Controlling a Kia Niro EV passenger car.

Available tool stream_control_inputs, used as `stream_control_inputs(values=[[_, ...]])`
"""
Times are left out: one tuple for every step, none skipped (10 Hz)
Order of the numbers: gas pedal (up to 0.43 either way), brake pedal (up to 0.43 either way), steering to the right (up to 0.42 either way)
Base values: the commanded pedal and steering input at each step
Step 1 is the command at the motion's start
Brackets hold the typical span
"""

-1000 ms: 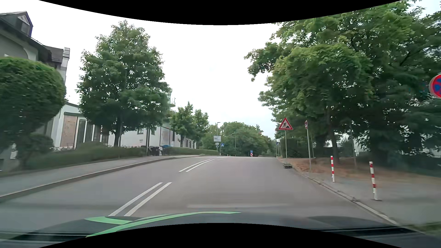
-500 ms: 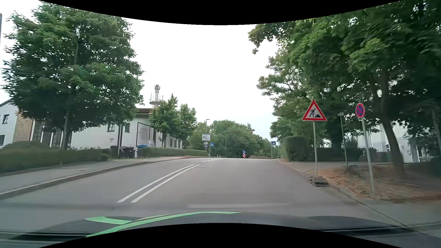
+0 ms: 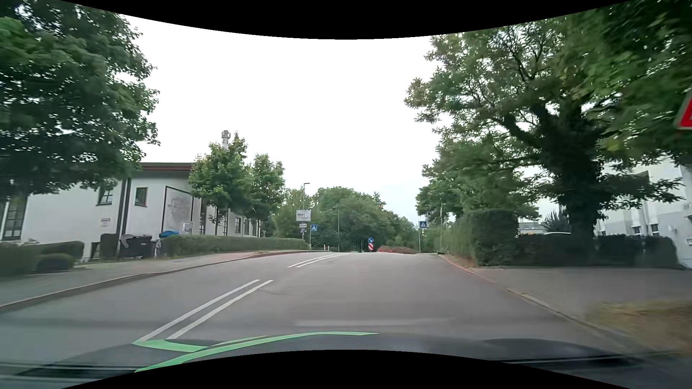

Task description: Follow the waypoints while adhering to traffic rules and regulations

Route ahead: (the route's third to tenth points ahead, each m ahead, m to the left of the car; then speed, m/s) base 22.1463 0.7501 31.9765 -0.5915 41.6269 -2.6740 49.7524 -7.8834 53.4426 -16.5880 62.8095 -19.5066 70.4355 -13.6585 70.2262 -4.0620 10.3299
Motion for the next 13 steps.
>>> stream_control_inputs(values=[[0.0,0.091,0.048],[0.0,0.098,0.049],[0.0,0.11,0.048],[0.0,0.122,0.048],[0.0,0.134,0.047],[0.0,0.134,0.047],[0.0,0.14,0.045],[0.0,0.146,0.043],[0.0,0.152,0.041],[0.0,0.152,0.036],[0.0,0.152,0.036],[0.0,0.14,0.035],[0.0,0.122,0.035]])
